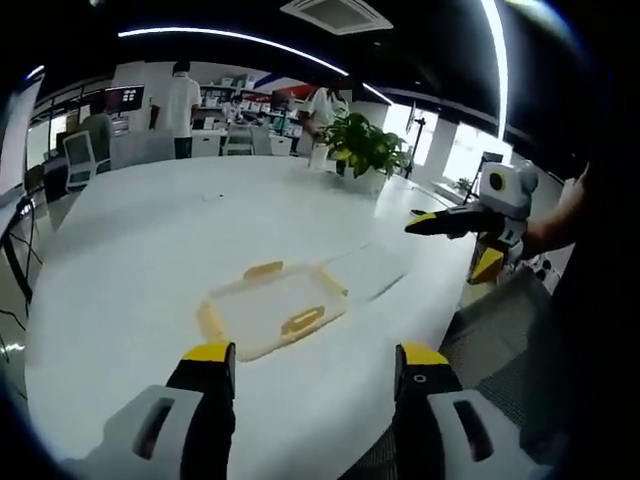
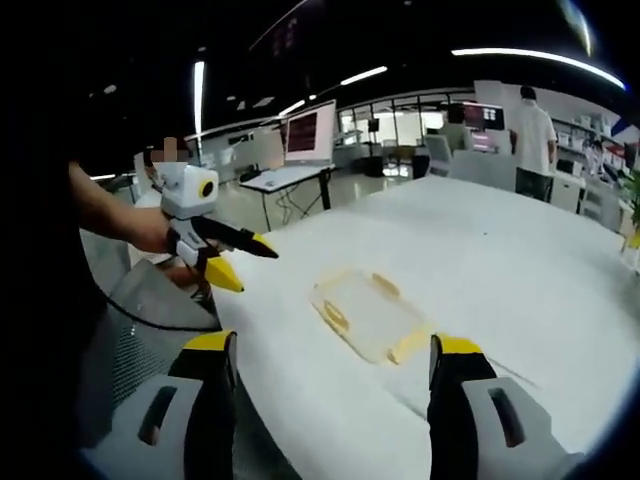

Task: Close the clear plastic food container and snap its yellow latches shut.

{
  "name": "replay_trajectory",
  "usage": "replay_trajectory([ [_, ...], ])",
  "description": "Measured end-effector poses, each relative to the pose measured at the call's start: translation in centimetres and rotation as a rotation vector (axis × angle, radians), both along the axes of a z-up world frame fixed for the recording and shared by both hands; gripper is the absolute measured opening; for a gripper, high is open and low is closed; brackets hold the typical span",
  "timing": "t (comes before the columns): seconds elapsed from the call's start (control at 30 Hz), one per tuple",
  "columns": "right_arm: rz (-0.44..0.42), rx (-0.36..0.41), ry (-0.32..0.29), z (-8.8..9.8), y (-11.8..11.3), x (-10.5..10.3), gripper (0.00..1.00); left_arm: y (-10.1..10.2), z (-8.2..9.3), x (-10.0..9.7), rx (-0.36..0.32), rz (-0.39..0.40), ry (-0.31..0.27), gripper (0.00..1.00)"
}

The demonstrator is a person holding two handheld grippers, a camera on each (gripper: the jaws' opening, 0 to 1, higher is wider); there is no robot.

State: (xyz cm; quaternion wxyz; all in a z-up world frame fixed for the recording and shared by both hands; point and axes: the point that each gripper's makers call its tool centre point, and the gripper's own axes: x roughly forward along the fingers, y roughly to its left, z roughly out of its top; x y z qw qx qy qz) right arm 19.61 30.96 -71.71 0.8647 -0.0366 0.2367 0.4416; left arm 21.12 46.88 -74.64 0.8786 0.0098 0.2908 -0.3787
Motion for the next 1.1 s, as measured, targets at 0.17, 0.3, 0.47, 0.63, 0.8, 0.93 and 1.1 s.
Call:
replay_trajectory([
  [0.17, 0.002, -0.024, 0.004, -0.4, -0.1, 0.5, 0.75, 0.0, -0.3, 0.4, 0.017, -0.032, 0.002, 0.61],
  [0.3, -0.004, -0.02, 0.02, -0.7, 0.0, 0.8, 0.72, -0.1, -0.4, 0.8, 0.024, -0.056, 0.005, 0.61],
  [0.47, 0.003, -0.033, 0.031, -1.1, 0.4, 1.0, 0.72, 0.0, -0.9, 1.1, 0.051, -0.091, 0.017, 0.59],
  [0.63, 0.003, -0.054, 0.025, -1.3, 0.5, 1.7, 0.71, 0.4, -1.1, 1.7, 0.069, -0.12, 0.015, 0.58],
  [0.8, 0.024, -0.08, 0.021, -1.7, 0.7, 2.5, 0.68, 0.8, -1.6, 2.0, 0.087, -0.153, 0.028, 0.57],
  [0.93, 0.046, -0.107, 0.02, -2.2, 0.9, 3.1, 0.68, 0.9, -1.9, 2.6, 0.101, -0.184, 0.03, 0.56],
  [1.1, 0.071, -0.148, 0.03, -3.5, 0.8, 4.1, 0.67, 0.9, -1.9, 3.5, 0.112, -0.211, 0.022, 0.56],
])
